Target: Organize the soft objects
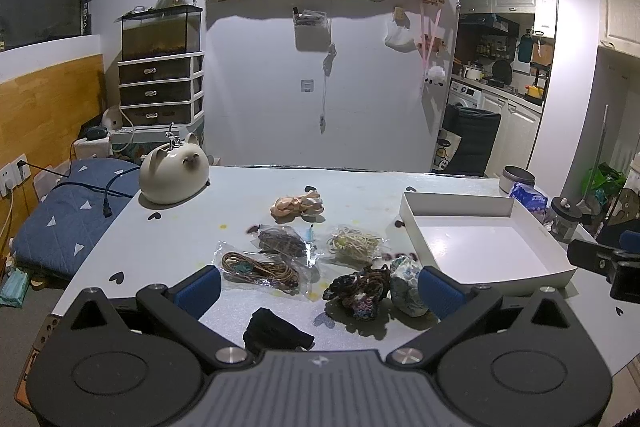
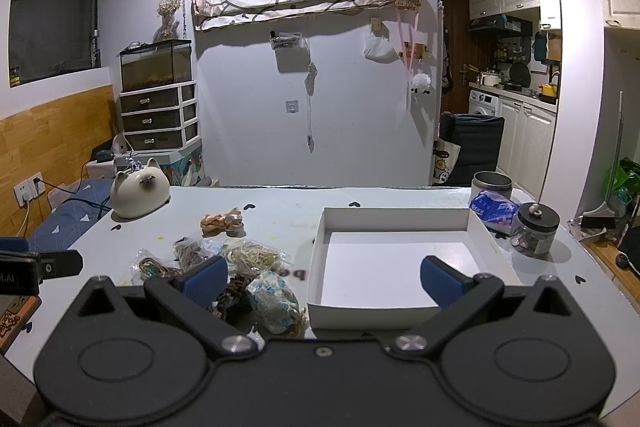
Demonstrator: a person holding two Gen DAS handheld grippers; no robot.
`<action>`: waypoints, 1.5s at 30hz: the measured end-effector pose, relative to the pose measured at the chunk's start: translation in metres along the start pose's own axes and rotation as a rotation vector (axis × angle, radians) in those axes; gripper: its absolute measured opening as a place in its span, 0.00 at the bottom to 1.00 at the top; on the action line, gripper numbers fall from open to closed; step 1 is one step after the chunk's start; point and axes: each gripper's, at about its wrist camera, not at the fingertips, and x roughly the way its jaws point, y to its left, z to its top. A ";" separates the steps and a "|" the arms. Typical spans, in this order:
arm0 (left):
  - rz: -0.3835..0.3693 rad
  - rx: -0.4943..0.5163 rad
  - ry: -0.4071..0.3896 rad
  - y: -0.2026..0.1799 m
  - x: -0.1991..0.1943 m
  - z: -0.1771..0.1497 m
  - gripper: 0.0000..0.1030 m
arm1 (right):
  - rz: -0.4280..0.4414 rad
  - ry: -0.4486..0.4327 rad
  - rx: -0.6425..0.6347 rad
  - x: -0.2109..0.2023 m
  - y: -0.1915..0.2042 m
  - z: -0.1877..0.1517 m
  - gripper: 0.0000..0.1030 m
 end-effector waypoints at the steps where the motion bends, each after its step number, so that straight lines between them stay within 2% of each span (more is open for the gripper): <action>1: -0.001 0.000 0.000 0.000 0.000 0.000 1.00 | 0.000 0.000 0.000 0.000 0.000 0.000 1.00; 45: -0.002 -0.002 0.001 0.001 0.001 0.000 1.00 | 0.001 0.003 -0.001 0.006 0.002 0.001 1.00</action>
